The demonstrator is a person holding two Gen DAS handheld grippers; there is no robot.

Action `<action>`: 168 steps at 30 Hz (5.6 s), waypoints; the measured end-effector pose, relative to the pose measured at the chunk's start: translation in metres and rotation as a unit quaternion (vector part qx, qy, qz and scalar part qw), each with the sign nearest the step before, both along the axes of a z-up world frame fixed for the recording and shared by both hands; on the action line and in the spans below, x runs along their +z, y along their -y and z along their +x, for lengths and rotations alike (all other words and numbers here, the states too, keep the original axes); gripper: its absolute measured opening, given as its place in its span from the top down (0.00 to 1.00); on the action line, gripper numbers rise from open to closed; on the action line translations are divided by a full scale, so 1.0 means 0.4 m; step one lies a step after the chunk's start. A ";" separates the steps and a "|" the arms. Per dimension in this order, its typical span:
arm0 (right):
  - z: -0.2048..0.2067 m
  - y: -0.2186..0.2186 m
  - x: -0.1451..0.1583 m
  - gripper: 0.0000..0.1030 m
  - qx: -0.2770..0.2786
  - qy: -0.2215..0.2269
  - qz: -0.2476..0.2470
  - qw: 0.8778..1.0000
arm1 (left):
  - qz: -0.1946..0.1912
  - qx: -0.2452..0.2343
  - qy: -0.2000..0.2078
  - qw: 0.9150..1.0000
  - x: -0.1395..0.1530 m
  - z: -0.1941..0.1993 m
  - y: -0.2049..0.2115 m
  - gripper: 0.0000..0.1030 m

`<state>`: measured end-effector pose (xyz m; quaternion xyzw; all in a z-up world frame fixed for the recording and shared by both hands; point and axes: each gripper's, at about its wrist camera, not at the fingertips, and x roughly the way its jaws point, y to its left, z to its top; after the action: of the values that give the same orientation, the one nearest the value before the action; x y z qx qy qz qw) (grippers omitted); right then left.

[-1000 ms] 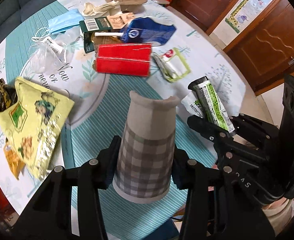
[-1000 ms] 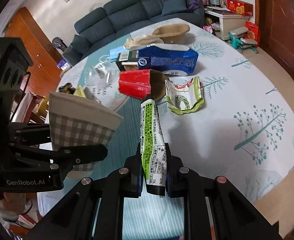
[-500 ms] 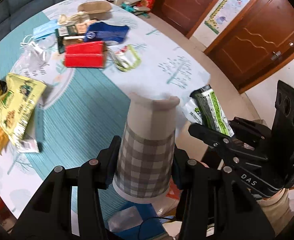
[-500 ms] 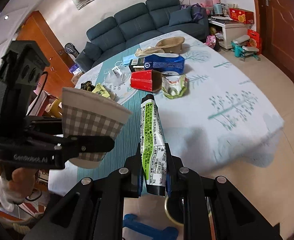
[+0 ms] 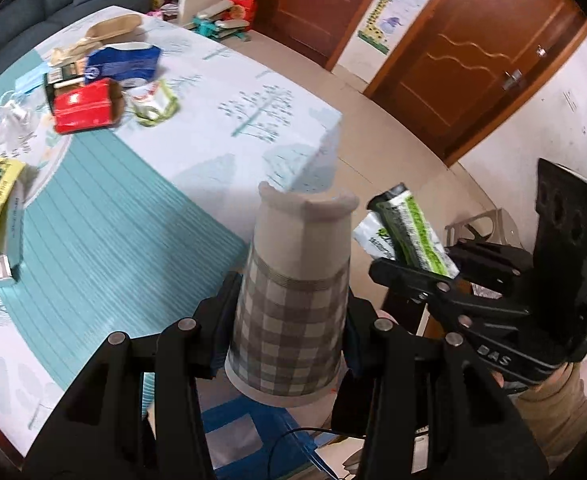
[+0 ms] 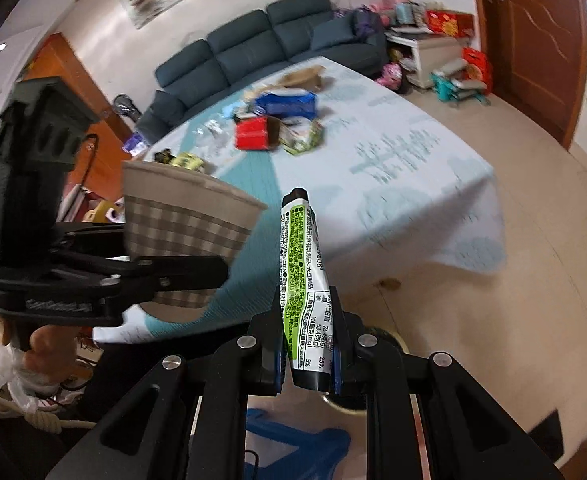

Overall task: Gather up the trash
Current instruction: 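Carry the cup and tube in both tools over the black trash bin, then open both tools to drop the cup and tube into the bin, then move both tools back over the table toward the yellow snack bags, then grasp the yellow-green snack bag with the right tool while the left tool grasps the orange bag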

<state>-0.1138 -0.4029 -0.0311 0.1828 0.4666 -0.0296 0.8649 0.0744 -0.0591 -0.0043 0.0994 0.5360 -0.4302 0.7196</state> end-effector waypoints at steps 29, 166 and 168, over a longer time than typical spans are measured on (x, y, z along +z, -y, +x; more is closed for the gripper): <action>-0.082 0.113 -0.670 0.84 -0.082 -0.227 0.095 0.966 | 0.145 -0.078 0.024 0.986 -0.484 -0.257 0.189 0.60; 1.096 -0.961 -0.191 0.55 0.271 -0.115 -0.296 0.909 | 0.043 0.384 0.044 0.921 -0.079 0.563 -0.972 0.34; 1.105 -0.967 -0.214 0.55 0.271 -0.121 -0.319 0.900 | 0.043 0.386 0.034 0.921 -0.095 0.569 -0.975 0.34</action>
<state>0.3284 -0.0161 -0.1167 -0.2420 0.5646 0.0369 0.7882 0.3020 0.3309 -0.0424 -0.0696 0.5255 -0.0924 0.8429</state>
